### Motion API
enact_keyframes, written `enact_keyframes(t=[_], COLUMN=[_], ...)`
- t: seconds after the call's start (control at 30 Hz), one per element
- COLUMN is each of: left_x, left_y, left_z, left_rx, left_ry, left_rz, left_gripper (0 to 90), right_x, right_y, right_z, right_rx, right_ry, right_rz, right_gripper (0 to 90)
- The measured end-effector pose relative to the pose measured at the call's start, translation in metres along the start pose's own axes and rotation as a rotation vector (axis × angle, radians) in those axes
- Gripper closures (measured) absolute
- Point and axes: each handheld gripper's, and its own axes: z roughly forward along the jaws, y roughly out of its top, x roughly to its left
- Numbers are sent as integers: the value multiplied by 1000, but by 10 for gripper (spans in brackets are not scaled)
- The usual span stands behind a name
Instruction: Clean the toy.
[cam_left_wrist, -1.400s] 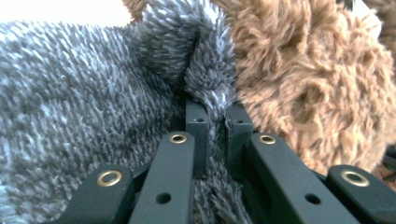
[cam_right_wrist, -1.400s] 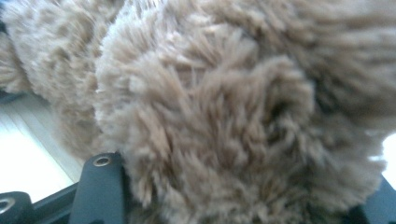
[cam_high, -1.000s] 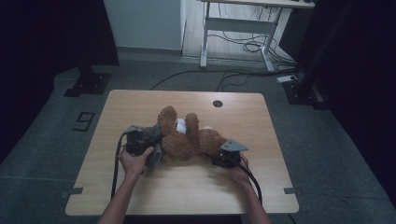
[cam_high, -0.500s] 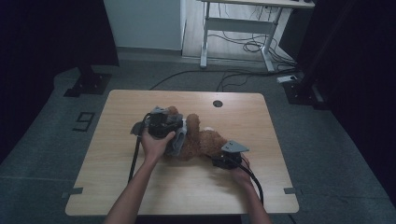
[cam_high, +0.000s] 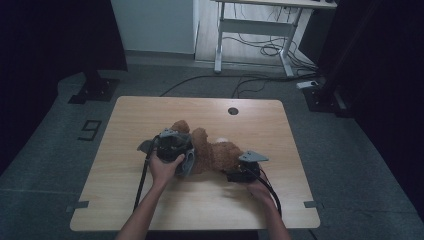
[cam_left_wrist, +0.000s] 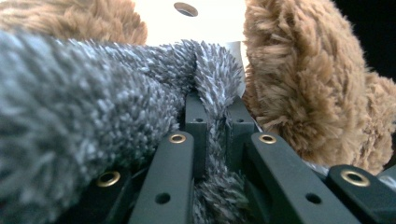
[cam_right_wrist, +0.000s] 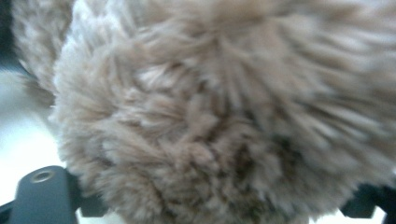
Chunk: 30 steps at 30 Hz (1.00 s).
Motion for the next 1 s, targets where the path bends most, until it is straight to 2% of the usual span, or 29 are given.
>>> enact_keyframes(t=[0.13,0.2,0.3,0.43,0.53,0.7,0.77,0.87,0.93,1.0], left_x=[1,1,-1,-6,-10,-16,-17,-17,-18,-18], left_y=[-11,-16,-25,-40,-50,-62,-66,-64,-60,-54], left_z=[-8,-12,-19,-28,-33,-39,-39,-37,-32,-26], left_rx=[-28,-39,-50,-66,-72,-57,-58,-59,-58,-59], left_ry=[2,-9,-27,-45,-65,-80,-82,-77,-59,-50], left_rz=[-10,-21,-19,-13,-14,3,6,2,9,-5], left_gripper=[832,832,833,833,834,834,834,834,834,834], right_x=[-5,-8,-10,-8,-2,9,12,11,11,8], right_y=[0,0,7,20,24,15,9,6,6,6], right_z=[-21,-32,-46,-51,-46,-24,-17,-18,-18,-16], right_rx=[-38,-76,-144,-179,-152,22,80,72,68,53], right_ry=[73,54,53,74,101,182,174,168,139,98], right_rz=[61,81,123,140,132,108,97,107,105,115], right_gripper=[127,126,124,78,56,23,19,101,174,262])
